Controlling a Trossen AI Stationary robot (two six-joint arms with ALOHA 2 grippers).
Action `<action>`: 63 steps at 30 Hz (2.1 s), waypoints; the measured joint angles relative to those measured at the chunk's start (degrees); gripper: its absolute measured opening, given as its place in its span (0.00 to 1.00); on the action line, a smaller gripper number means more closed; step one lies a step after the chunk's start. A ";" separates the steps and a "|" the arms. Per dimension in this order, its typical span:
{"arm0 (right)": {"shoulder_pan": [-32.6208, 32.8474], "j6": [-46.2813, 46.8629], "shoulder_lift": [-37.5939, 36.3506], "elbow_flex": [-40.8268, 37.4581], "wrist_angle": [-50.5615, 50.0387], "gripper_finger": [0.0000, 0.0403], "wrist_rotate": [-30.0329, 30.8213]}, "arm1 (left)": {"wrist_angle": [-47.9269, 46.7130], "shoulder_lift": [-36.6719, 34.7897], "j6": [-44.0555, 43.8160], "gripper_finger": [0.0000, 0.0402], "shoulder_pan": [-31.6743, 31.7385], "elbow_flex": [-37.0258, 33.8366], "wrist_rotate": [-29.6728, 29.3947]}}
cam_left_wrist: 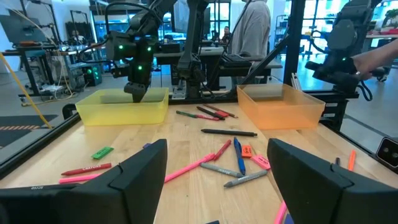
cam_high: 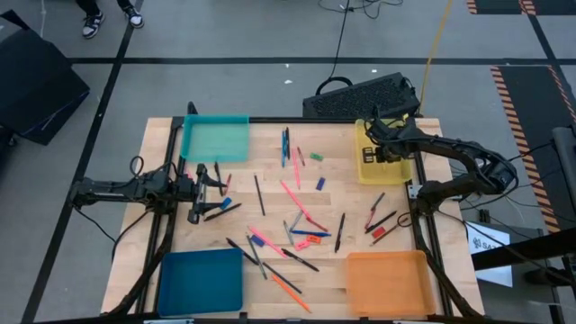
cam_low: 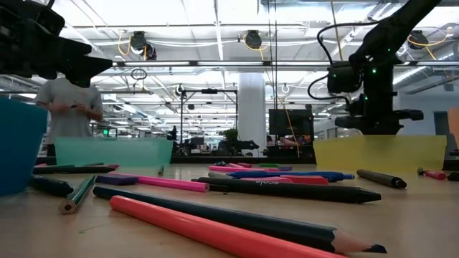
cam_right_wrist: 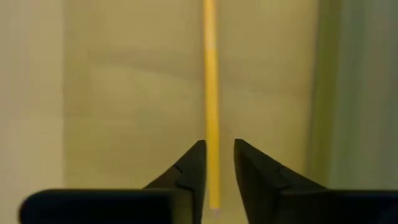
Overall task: Sort crayons/erasers/pens/pencils in bins
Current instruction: Put the yellow pencil into the yellow bin, then put the pink pencil into the yellow bin
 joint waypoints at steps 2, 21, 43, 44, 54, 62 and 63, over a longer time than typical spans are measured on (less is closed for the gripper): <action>0.02 -0.08 0.00 0.31 -0.29 0.25 -1.55 | 0.00 0.01 0.01 0.69 -0.02 0.00 0.00; 25.59 13.60 5.53 25.97 -6.73 0.33 0.70 | 0.00 0.01 0.01 0.69 -0.02 0.00 0.00; 41.68 15.97 45.38 63.38 -5.68 0.33 -1.51 | 0.01 0.01 0.00 0.69 0.00 0.00 0.00; 41.66 15.92 46.07 63.39 -5.37 0.33 -1.51 | 0.02 0.01 0.00 0.69 0.00 0.00 -0.01; 39.37 14.14 49.76 63.01 -6.21 0.34 6.25 | 0.02 -0.01 -0.01 0.69 -0.02 0.00 -0.02; 36.80 15.17 50.06 57.93 -4.03 0.34 5.91 | 0.02 0.01 0.00 0.69 0.00 0.00 -0.02; 36.71 15.77 50.05 57.25 -3.87 0.34 5.84 | 0.02 0.00 0.01 0.69 0.00 0.00 0.00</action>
